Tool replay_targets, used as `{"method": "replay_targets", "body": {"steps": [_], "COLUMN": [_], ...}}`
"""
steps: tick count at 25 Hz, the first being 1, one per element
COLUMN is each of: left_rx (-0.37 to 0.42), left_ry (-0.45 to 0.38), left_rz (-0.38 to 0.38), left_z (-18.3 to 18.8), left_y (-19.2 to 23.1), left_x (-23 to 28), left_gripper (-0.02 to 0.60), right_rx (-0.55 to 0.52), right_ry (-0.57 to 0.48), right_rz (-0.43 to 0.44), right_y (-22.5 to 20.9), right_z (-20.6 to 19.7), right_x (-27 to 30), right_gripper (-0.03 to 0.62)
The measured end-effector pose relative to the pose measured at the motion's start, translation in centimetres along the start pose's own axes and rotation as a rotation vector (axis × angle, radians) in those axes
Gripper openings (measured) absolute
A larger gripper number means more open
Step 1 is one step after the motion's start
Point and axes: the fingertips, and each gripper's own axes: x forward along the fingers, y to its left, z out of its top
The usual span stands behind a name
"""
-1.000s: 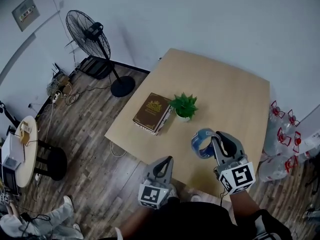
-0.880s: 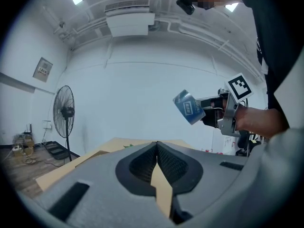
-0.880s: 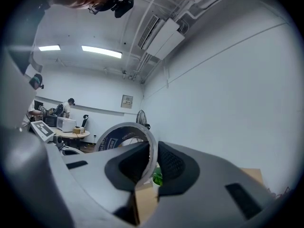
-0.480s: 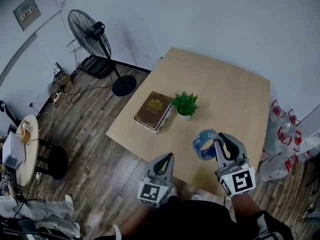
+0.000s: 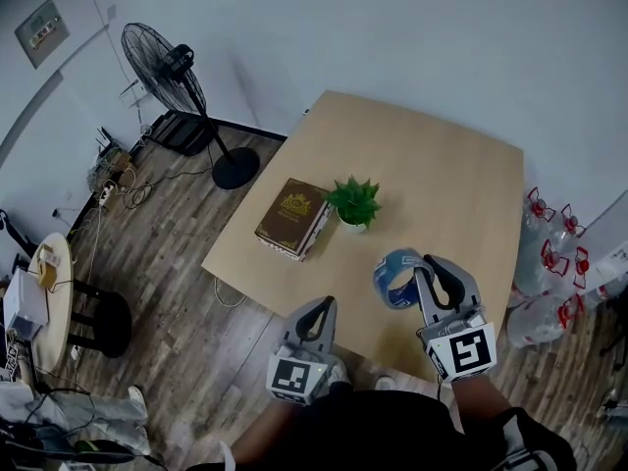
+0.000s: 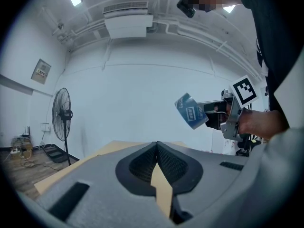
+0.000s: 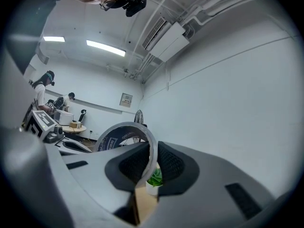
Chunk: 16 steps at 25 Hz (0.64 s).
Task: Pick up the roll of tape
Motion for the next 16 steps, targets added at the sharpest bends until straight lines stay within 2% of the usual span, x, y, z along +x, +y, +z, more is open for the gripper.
{"method": "replay_targets", "body": {"steps": [5,16], "left_rx": [0.003,-0.008], "left_ry": [-0.010,-0.017], "left_rz": [0.047,0.091], "left_z": [0.7,0.8], "left_y": [1.1,2.6], "left_x": [-0.2,-0.8], "left_gripper": [0.000,0.000], "right_rx": [0.003,0.017], "right_ry": [0.014,0.020], "right_rz": [-0.006,-0.011], "right_y": [-0.2,-0.2], "right_z": [-0.3,-0.6], "right_x": [0.2,0.4], "right_gripper": [0.048,0.048]}}
